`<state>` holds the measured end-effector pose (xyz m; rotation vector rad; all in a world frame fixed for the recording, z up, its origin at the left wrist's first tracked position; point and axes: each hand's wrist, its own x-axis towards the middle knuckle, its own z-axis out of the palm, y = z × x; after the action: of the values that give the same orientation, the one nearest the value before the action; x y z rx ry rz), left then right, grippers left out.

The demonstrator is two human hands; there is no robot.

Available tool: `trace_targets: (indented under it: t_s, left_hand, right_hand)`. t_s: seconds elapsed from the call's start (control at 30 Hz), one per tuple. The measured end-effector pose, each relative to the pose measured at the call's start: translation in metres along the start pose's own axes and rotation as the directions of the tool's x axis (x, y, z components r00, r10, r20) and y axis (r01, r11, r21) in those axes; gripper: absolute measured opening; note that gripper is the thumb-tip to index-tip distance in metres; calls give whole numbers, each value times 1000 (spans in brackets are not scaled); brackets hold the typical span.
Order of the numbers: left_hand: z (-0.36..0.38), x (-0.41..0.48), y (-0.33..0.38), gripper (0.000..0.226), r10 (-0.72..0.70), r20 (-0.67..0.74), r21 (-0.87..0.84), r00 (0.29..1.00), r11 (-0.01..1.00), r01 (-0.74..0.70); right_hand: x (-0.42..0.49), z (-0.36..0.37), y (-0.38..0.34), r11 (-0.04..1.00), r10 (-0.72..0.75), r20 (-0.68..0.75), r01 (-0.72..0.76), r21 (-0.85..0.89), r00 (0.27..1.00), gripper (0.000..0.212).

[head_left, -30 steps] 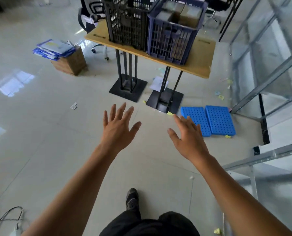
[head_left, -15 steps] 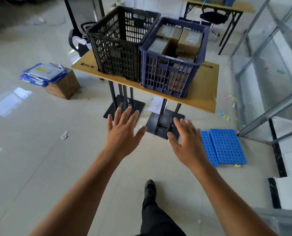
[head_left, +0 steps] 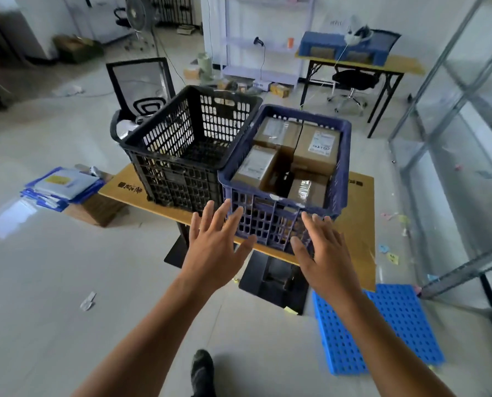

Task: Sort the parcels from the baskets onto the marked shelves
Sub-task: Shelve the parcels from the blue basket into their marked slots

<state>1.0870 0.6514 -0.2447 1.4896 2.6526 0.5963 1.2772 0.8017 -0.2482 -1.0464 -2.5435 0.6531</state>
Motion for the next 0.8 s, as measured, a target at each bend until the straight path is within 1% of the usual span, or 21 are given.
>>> trace_targets:
  t_s: [0.13,0.23,0.37,0.47,0.6,0.73,0.8]
  left_hand:
    - [13,72,-11,76,61,14,-15,998,998,-61]
    - [23,124,-18,77,106,31,-46,994,993,-105]
    - [37,192,-28,88,116,164,-86,980,991,-103]
    - [55,238,-34,85,147,234,-81,961,988,-131]
    - [81,276,-30,83,115,350,-73,929,993,-95]
    - [106,294,-29,85,62,462,-126,885,992,-3]
    - [113,294,-30,85,32,483,-104,875,994,21]
  right_hand:
    - [63,5,11,998,26,-7,-26,-59,1000,79]
    - [101,11,15,991,78,3,-77,-113,997,77]
    - [148,17,18,980,140,40,-133,-151,989,79]
    - [182,24,26,971,186,61,-174,-166,981,82]
    - [213,36,44,959,225,89,-204,-199,970,74]
    - [240,50,72,961,226,160,-193,-198,961,77]
    - [249,58,84,963,226,217,-185,-196,950,76]
